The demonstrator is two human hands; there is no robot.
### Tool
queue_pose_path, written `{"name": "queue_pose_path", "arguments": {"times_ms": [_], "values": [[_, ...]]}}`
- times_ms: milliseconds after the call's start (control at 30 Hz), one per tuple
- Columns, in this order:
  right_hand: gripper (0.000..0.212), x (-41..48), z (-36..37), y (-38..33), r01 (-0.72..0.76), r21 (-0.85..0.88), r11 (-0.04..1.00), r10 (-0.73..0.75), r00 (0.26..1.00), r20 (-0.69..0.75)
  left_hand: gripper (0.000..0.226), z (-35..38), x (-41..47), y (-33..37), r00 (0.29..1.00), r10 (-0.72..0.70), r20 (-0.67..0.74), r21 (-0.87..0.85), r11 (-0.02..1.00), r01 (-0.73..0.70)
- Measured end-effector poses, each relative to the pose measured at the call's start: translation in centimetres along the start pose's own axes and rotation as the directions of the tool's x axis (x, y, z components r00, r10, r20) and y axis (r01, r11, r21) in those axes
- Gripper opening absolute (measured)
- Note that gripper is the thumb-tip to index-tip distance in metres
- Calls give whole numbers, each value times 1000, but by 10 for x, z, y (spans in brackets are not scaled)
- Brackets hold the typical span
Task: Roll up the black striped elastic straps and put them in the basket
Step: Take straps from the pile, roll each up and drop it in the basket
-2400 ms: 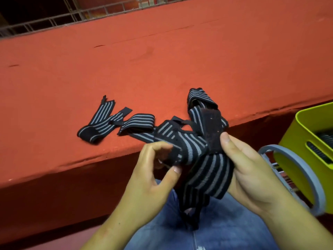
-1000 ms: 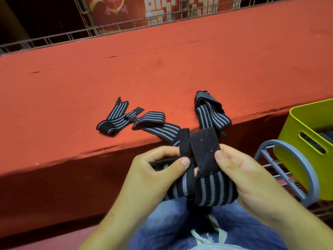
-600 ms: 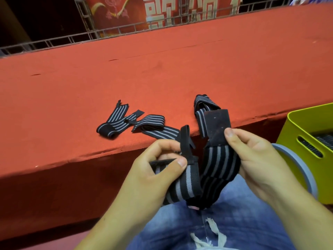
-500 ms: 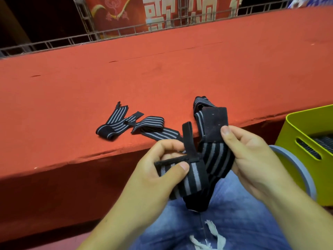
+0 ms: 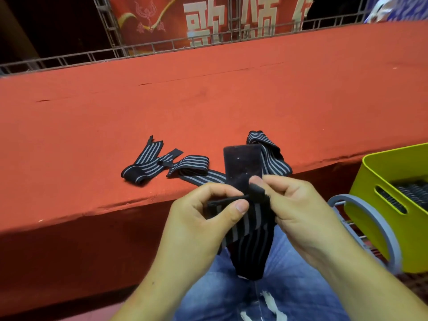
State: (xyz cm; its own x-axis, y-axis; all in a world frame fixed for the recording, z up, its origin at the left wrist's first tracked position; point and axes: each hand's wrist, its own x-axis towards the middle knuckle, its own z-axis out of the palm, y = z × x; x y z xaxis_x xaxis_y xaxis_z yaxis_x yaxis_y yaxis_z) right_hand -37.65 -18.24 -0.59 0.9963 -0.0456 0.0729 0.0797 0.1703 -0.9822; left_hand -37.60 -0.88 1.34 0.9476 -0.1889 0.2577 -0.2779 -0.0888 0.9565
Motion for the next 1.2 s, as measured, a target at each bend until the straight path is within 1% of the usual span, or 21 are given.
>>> {"name": "queue_pose_path", "arguments": {"times_ms": [100, 167, 333, 500, 700, 933, 1000, 1133, 1200], "values": [[35, -3, 4, 0, -21, 16, 1000, 20, 999, 40, 19, -1, 1, -2, 999, 40, -37, 38, 999, -38], [34, -5, 4, -1, -28, 13, 1000, 27, 997, 68, 17, -1, 0, -2, 998, 59, -30, 51, 997, -58], [35, -5, 0, -3, -31, -19, 999, 33, 997, 76, 14, -1, -2, -3, 993, 112, -33, 139, 985, -107], [38, -7, -1, -1, -62, -61, 996, 68, 992, 109, 17, 0, -1, -6, 994, 98, -56, 137, 987, -90], [38, -10, 1, -4, -135, 111, 985, 119, 982, 144, 14, 0, -1, -9, 987, 144, -78, 127, 983, -133], [43, -14, 1, -4, -187, 93, 978, 173, 975, 137, 11, 0, 0, -11, 984, 163, -77, 115, 981, -153], [42, -13, 1, -4, -201, 112, 973, 184, 972, 145, 12, 1, 1, -12, 984, 156, -84, 106, 983, -147], [33, -13, 4, -4, -243, 246, 938, 203, 963, 176, 14, 4, 2, -17, 983, 152, -104, 63, 987, -146], [34, -14, 8, -4, -266, 323, 908, 215, 959, 183, 12, 6, 2, -18, 983, 146, -109, 20, 989, -145]]}}
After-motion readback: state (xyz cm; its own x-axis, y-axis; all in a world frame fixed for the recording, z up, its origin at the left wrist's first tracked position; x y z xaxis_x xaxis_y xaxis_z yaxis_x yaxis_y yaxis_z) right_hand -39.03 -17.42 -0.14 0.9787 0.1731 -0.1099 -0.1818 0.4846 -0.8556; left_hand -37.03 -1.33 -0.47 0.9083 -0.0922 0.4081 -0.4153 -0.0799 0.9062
